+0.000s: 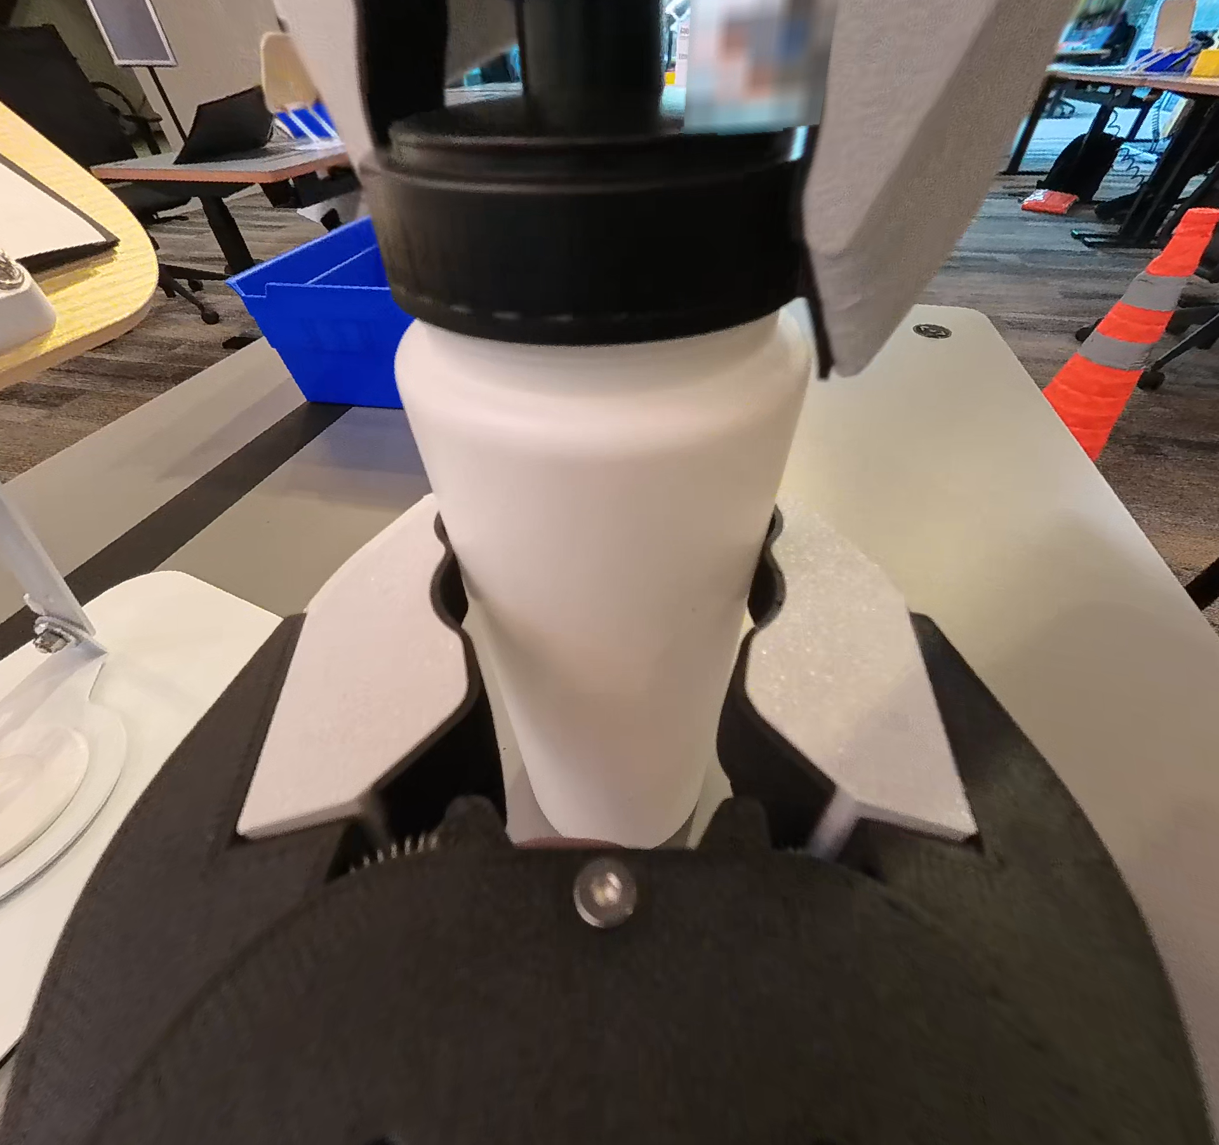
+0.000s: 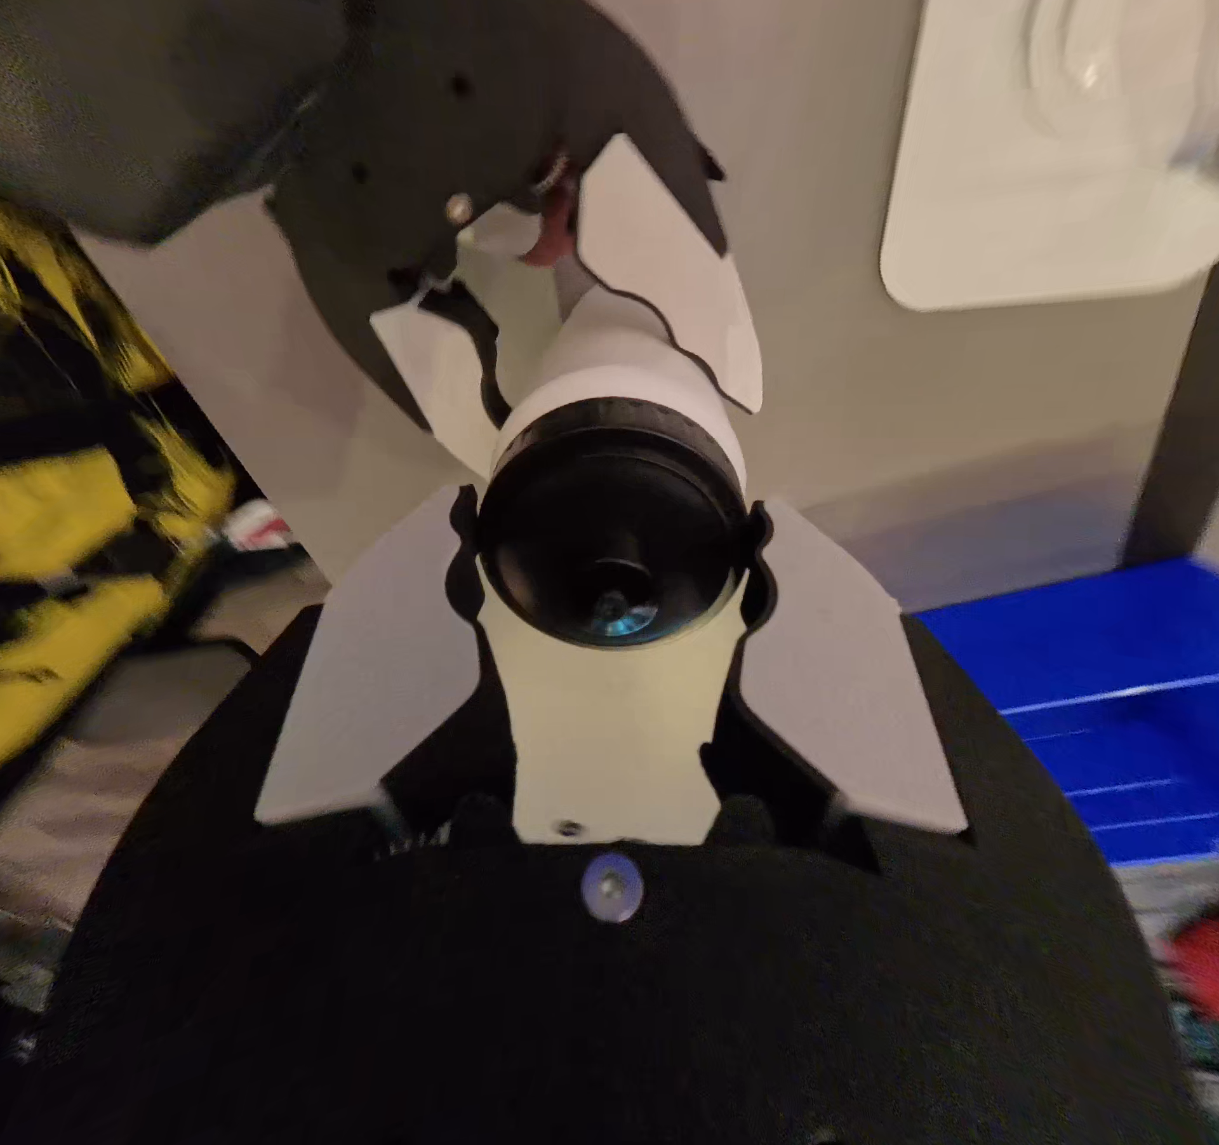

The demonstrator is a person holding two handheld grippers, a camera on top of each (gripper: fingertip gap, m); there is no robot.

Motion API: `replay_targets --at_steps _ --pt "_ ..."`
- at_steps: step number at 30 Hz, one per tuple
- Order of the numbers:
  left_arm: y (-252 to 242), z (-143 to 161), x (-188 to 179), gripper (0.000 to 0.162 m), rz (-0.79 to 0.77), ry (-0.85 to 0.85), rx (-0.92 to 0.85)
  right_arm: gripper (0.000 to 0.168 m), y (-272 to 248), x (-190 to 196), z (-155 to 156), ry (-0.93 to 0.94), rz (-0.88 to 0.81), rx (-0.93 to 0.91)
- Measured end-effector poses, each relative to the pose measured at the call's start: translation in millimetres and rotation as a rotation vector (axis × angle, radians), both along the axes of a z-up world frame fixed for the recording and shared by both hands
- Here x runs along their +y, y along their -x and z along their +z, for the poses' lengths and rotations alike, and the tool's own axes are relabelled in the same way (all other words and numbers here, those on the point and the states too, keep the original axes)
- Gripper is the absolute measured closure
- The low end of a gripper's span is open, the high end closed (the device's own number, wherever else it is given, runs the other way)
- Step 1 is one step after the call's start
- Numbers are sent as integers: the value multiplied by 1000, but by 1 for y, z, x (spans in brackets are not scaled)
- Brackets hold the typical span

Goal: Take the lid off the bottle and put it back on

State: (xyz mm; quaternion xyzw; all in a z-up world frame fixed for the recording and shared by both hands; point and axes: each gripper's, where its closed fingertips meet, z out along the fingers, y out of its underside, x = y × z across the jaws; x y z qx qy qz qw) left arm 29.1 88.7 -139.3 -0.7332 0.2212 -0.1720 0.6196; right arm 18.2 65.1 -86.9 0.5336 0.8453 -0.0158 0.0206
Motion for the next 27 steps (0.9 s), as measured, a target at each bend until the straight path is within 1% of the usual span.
replay_targets --at_steps 1,2,4,5,6,7,10,11,12,14,15,16,18,19,22,23,25,27 --pt "0 0 0 77 -2 -1 1 90 1 -1 0 8 -80 24" --pt "0 0 -1 77 -3 -2 3 90 2 -2 0 12 -117 49" --pt "0 0 -1 77 -1 -1 3 90 2 -2 1 20 -107 70" --pt "0 0 -1 77 -1 -1 2 89 2 -2 2 28 -65 65" --pt "0 0 -1 77 -1 -2 1 78 3 -3 4 43 -4 73" --pt "0 0 -1 77 -1 -2 1 72 4 -2 7 38 72 88" --pt "0 0 -1 77 -2 -2 2 63 5 11 11 -64 312 88" --pt "0 0 -1 77 -2 -2 1 67 4 6 12 -48 388 87" --pt "0 0 -1 77 -2 -2 0 74 4 3 13 -42 450 88" --pt "0 0 0 77 -2 -2 -1 93 3 2 13 -52 525 69" --pt "0 0 -1 77 -2 -3 -2 97 2 1 13 -46 534 54" --pt "1 0 -1 77 -1 -1 -5 97 2 1 13 -42 515 45" --pt "2 0 0 77 3 1 -4 97 3 2 13 -34 410 24" --pt "3 0 0 77 7 2 -7 97 4 3 13 -28 327 19" --pt "4 1 0 77 6 -1 -14 96 8 1 12 -3 -8 53" --pt "3 0 0 77 5 -2 -1 97 7 1 12 -8 -61 64" --pt "2 0 0 77 11 -1 5 96 6 1 11 -16 -93 87" --pt "2 0 -1 77 5 -3 4 96 5 1 11 -8 -14 88"
